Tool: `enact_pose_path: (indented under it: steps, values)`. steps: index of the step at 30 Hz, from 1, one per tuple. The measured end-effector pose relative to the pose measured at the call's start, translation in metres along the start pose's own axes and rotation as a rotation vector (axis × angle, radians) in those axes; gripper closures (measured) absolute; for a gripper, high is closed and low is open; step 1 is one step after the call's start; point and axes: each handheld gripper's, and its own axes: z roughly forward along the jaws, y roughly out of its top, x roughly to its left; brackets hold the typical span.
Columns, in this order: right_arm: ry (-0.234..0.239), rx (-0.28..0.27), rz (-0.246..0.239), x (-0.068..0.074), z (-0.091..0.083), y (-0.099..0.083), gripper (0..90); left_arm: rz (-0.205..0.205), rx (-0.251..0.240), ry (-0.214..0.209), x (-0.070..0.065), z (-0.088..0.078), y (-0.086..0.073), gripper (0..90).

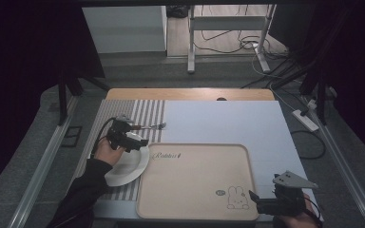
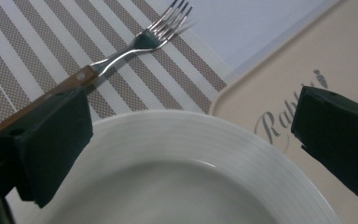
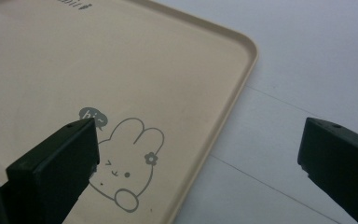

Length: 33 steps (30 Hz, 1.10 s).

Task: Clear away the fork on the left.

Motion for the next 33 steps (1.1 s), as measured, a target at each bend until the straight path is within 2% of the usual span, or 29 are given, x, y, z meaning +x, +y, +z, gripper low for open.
enact_pose_path:
  steps: [5, 10, 14, 18, 19, 20, 22, 25, 29, 30, 31, 33]
  values:
    - [0.001, 0.0, 0.001, 0.0, 0.0, 0.0, 0.0, -0.007, 0.03, 0.018, 0.008, 0.01, 0.008, 0.0]
    - [0.002, -0.001, 0.001, 0.0, 0.0, 0.0, 0.0, -0.025, 0.048, 0.009, 0.018, 0.021, 0.016, 0.0]
    - [0.003, 0.0, 0.002, 0.0, 0.0, 0.0, 0.0, -0.019, 0.077, 0.027, 0.024, 0.028, 0.02, 0.2]
    - [0.004, 0.0, 0.002, 0.0, 0.0, 0.0, 0.0, -0.023, 0.097, 0.041, 0.033, 0.032, 0.023, 7.8]
    - [0.005, -0.001, 0.003, 0.0, 0.0, -0.001, 0.0, -0.023, 0.1, 0.04, 0.036, 0.032, 0.023, 14.8]
    - [0.005, -0.001, 0.003, 0.0, 0.0, -0.001, 0.0, -0.022, 0.106, 0.04, 0.038, 0.033, 0.023, 14.8]
    - [0.006, -0.001, 0.003, 0.0, 0.0, -0.001, 0.0, -0.016, 0.121, 0.054, 0.042, 0.033, 0.024, 20.5]
    - [0.006, 0.0, 0.003, 0.0, 0.0, -0.001, 0.0, -0.009, 0.134, 0.069, 0.049, 0.033, 0.024, 34.1]
    - [0.007, 0.0, 0.002, 0.0, 0.0, -0.001, 0.0, -0.033, 0.128, 0.047, 0.063, 0.031, 0.025, 65.1]
    - [0.005, 0.001, 0.002, 0.0, 0.0, -0.001, 0.0, -0.037, 0.13, 0.054, 0.066, 0.03, 0.026, 73.0]
    - [0.006, 0.001, 0.0, 0.0, 0.0, -0.001, 0.0, -0.041, 0.137, 0.062, 0.069, 0.03, 0.026, 87.0]
    - [0.006, 0.001, 0.0, 0.0, 0.0, -0.001, 0.0, -0.052, 0.158, 0.079, 0.077, 0.03, 0.026, 88.6]
